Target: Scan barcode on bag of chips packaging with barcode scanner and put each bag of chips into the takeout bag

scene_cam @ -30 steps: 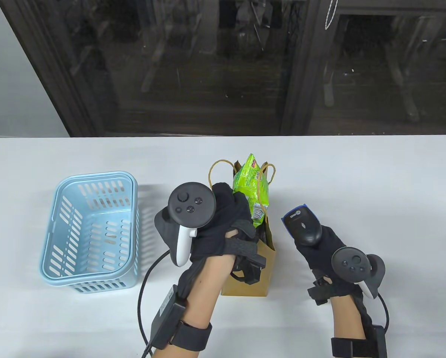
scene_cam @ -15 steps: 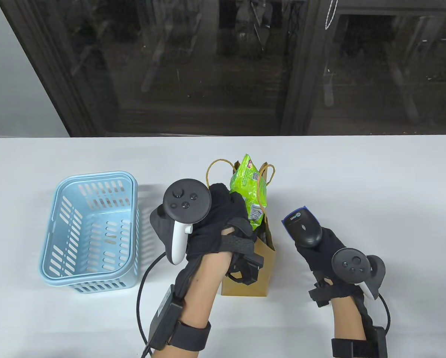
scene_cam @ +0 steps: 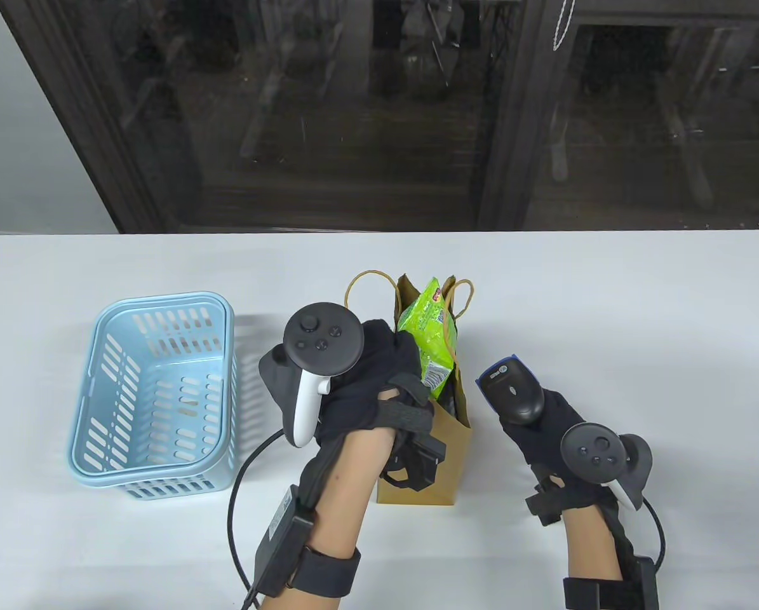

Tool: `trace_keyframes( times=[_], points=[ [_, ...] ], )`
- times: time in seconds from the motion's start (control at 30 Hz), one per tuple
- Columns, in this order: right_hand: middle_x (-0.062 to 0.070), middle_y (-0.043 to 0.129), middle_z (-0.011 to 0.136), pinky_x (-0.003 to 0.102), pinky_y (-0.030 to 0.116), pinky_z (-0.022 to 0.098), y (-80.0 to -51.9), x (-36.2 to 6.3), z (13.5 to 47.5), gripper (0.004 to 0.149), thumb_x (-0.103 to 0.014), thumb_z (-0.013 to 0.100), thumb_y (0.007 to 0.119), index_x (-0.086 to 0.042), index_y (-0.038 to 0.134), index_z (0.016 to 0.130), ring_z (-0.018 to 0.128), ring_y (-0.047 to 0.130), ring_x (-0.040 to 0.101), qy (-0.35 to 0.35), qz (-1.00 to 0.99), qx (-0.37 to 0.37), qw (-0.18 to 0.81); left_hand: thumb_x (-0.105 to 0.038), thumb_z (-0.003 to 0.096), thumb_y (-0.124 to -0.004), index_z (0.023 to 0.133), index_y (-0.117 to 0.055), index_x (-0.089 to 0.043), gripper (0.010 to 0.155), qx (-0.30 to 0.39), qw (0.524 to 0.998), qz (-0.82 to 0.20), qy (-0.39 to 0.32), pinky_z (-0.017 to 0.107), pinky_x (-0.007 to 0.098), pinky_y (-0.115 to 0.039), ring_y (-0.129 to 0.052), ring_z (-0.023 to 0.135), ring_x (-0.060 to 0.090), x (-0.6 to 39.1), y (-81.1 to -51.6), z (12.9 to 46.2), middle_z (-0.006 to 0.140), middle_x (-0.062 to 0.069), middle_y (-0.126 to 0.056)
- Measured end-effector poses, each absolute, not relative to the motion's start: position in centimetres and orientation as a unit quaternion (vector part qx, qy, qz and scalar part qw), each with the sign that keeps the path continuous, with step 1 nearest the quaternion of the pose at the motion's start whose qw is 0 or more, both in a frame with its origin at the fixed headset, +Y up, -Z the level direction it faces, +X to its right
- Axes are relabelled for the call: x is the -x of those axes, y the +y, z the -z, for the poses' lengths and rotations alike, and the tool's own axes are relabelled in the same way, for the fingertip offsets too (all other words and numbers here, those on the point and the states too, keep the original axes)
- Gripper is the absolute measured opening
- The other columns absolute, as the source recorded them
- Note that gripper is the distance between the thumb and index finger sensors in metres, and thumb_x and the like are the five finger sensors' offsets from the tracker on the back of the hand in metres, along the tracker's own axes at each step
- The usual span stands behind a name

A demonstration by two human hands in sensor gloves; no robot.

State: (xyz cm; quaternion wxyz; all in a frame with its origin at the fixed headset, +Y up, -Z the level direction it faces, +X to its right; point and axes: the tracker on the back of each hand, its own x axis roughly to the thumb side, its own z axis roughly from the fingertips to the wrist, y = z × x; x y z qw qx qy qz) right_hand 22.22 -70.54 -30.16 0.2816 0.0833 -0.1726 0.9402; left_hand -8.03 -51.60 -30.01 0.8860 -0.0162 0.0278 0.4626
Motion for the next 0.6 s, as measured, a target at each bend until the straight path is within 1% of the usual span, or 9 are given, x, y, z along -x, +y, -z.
trace_keyframes(
  times=[0.03,0.07,0.17,0.27,0.33,0.4,0.5,0.6],
  points=[
    [0.012,0.084,0.085,0.043,0.085,0.044,-70.6,-22.2,30.2,0.048,-0.044,0.055,0.084,-0.012,0.077,0.091,0.059,0.096,0.027,-0.172,-0.940,-0.084,0.282,-0.035,0.0579,-0.074,0.093,-0.063,0.016,0.063,0.014,0.883,-0.468,0.023,-0.007,0.019,-0.100,-0.116,0.007,0.020,8.0,-51.7,29.9,0.048,0.029,-0.101],
    [0.013,0.084,0.085,0.043,0.085,0.044,-70.5,-22.2,30.2,0.048,-0.044,0.055,0.084,-0.012,0.077,0.091,0.059,0.096,0.027,-0.172,-0.940,-0.085,0.282,-0.036,0.0581,-0.074,0.096,-0.061,0.015,0.065,0.012,0.879,-0.476,0.016,-0.006,0.019,-0.100,-0.115,0.008,0.020,8.1,-51.6,29.9,0.051,0.030,-0.100],
    [0.013,0.084,0.085,0.043,0.085,0.044,-70.5,-22.2,30.2,0.048,-0.044,0.055,0.084,-0.012,0.077,0.091,0.059,0.096,0.027,-0.173,-0.940,-0.086,0.281,-0.033,0.0583,-0.074,0.098,-0.067,0.007,0.056,-0.013,0.868,-0.497,-0.001,-0.002,0.021,-0.099,-0.115,0.013,0.021,8.7,-51.1,29.4,0.062,0.030,-0.097],
    [0.013,0.084,0.085,0.043,0.085,0.044,-70.6,-22.1,30.2,0.048,-0.044,0.055,0.084,-0.012,0.077,0.091,0.060,0.096,0.027,-0.172,-0.940,-0.085,0.284,-0.032,0.0579,-0.076,0.099,-0.067,0.003,0.055,-0.015,0.870,-0.492,-0.006,0.001,0.023,-0.099,-0.114,0.017,0.024,9.4,-50.6,29.1,0.069,0.029,-0.095],
    [0.013,0.084,0.085,0.043,0.085,0.044,-70.6,-22.2,30.2,0.048,-0.044,0.055,0.084,-0.012,0.077,0.091,0.059,0.096,0.027,-0.172,-0.940,-0.085,0.282,-0.030,0.0573,-0.077,0.097,-0.072,0.000,0.050,-0.028,0.856,-0.516,-0.035,0.003,0.025,-0.098,-0.113,0.019,0.025,9.9,-50.2,28.6,0.070,0.027,-0.096],
    [0.012,0.084,0.085,0.043,0.085,0.044,-70.6,-22.2,30.1,0.048,-0.044,0.055,0.084,-0.012,0.077,0.091,0.059,0.097,0.027,-0.174,-0.940,-0.086,0.280,-0.028,0.0567,-0.078,0.092,-0.079,-0.003,0.043,-0.049,0.844,-0.531,-0.067,0.007,0.029,-0.097,-0.112,0.023,0.028,10.6,-49.9,27.8,0.070,0.024,-0.097],
    [0.013,0.084,0.085,0.043,0.085,0.044,-70.5,-22.2,30.0,0.048,-0.044,0.055,0.084,-0.012,0.077,0.091,0.059,0.096,0.027,-0.177,-0.938,-0.086,0.285,-0.028,0.0558,-0.079,0.087,-0.083,-0.004,0.040,-0.069,0.837,-0.532,-0.108,0.014,0.032,-0.098,-0.111,0.032,0.030,12.0,-50.1,26.6,0.067,0.021,-0.099],
    [0.013,0.084,0.085,0.044,0.085,0.044,-70.5,-22.2,30.0,0.049,-0.044,0.055,0.084,-0.012,0.077,0.091,0.060,0.096,0.027,-0.179,-0.938,-0.088,0.285,-0.028,0.0559,-0.080,0.087,-0.083,-0.004,0.040,-0.046,0.819,-0.550,-0.157,0.024,0.038,-0.099,-0.110,0.044,0.036,13.2,-51.6,26.0,0.072,0.021,-0.097]
  ],
)
